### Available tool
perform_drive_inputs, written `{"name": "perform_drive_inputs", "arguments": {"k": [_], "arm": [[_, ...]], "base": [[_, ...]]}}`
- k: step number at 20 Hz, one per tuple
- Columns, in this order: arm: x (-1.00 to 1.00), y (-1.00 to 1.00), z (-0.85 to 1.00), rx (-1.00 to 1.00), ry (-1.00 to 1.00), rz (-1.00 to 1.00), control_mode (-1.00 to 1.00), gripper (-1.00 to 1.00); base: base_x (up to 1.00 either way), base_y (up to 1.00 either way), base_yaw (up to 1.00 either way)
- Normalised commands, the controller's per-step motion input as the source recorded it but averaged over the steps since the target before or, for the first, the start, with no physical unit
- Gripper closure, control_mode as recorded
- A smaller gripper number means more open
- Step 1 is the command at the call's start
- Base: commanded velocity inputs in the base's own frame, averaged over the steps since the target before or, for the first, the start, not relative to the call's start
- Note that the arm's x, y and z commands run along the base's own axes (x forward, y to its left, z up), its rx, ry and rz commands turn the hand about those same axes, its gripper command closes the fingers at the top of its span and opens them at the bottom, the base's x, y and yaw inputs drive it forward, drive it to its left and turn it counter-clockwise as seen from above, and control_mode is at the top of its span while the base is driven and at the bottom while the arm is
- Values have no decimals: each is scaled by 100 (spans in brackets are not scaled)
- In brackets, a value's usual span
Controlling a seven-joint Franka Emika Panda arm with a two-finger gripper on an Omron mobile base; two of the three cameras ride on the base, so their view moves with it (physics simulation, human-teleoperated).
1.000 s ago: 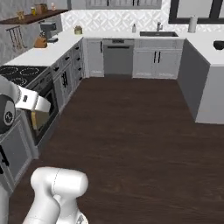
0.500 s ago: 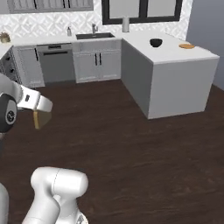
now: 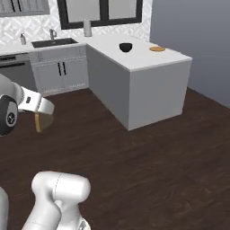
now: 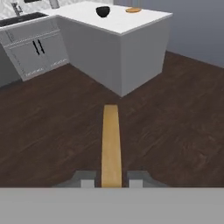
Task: Start the toaster. Once the lever pops up, take the bread to the plate on the dining counter.
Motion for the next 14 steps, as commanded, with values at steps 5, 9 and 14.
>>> {"name": "perform_drive_inputs", "arguments": {"k": [5, 9, 14], "arm": [[0, 0, 0, 0, 0, 0, 100, 100], [0, 0, 0, 0, 0, 0, 100, 100], [0, 0, 0, 0, 0, 0, 100, 100]], "base": [[100, 26, -41], [100, 24, -42], [100, 21, -40]]}}
